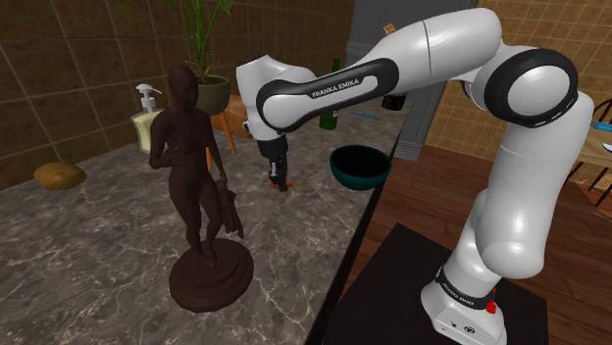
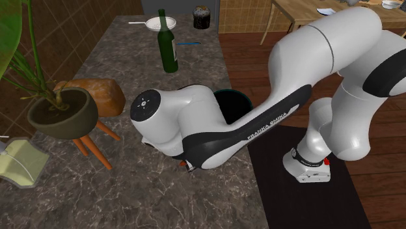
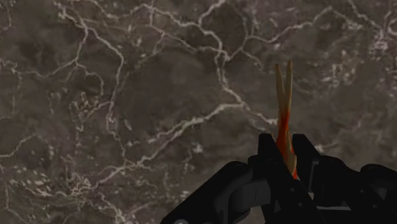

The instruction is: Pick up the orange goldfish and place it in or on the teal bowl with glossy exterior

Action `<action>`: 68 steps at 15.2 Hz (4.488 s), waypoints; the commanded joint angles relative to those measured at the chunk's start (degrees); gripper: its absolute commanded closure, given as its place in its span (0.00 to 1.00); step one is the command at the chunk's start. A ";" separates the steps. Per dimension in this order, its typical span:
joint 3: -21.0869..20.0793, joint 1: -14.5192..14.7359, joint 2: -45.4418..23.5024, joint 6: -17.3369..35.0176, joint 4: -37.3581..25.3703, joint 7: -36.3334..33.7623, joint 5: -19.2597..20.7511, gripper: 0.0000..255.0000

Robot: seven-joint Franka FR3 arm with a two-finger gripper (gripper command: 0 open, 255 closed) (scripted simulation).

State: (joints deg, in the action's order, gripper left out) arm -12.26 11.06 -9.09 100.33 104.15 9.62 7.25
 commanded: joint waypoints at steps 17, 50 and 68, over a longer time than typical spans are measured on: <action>-0.13 0.15 1.20 -13.49 -12.36 1.43 -0.42 1.00; 13.32 -10.46 29.82 -11.02 15.39 25.12 2.95 1.00; 13.57 -10.49 29.70 -3.22 23.15 23.95 3.16 1.00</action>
State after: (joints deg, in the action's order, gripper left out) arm 1.31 0.56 20.61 97.10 127.30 33.57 10.41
